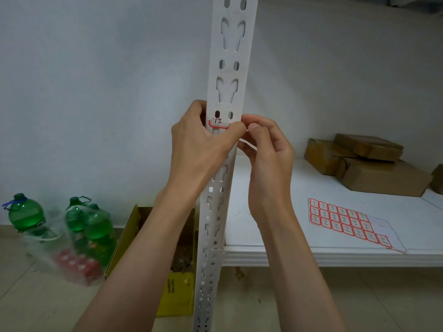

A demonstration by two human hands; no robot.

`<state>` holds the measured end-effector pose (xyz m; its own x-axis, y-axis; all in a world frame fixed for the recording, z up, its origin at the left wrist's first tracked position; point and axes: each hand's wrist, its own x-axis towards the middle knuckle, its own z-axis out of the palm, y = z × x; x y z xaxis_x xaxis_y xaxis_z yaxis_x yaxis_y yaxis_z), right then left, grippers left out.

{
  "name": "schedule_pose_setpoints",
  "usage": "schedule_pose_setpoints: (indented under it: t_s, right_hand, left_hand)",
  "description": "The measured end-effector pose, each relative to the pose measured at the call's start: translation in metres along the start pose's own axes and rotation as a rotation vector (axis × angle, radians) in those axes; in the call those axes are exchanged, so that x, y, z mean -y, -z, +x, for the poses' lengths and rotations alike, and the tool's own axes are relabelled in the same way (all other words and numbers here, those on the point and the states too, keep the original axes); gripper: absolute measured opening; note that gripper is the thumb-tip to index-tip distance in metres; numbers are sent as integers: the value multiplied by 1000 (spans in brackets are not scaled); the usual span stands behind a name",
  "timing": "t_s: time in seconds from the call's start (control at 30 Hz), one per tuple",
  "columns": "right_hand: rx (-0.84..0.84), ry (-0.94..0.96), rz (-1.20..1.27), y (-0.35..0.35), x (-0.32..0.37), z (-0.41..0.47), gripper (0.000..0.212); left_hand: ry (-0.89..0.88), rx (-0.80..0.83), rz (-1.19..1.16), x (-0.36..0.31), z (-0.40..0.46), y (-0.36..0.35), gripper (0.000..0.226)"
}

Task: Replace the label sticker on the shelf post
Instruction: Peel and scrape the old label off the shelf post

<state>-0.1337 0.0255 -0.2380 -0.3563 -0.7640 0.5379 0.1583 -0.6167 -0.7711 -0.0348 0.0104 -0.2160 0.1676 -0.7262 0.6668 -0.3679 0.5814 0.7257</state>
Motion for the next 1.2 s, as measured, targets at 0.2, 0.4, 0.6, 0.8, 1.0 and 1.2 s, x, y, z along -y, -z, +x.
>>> schedule_pose_setpoints:
  t_s: [0.2,0.4,0.6,0.8,1.0,1.2]
  right_hand:
    - [2,2,-1,0,0,0,23]
    - [1,-8,6,0,0,0,22]
    - [-3,-8,12,0,-1,0,23]
    - [-12,-1,0,-1,-3,1,22]
    - [-15,0,-6,-1,-3,1,22]
    - [-16,4,-28,-1,-3,0,23]
  left_hand:
    - [-16,30,47,4,5,3,30]
    - [-50,25,109,4,5,4,27]
    - [-74,41,146,4,5,6,29]
    - [-71,41,197,5,6,7,32]
    - [-97,2,229,7,7,6,35]
    - [-142,-5,269,13,8,7,42]
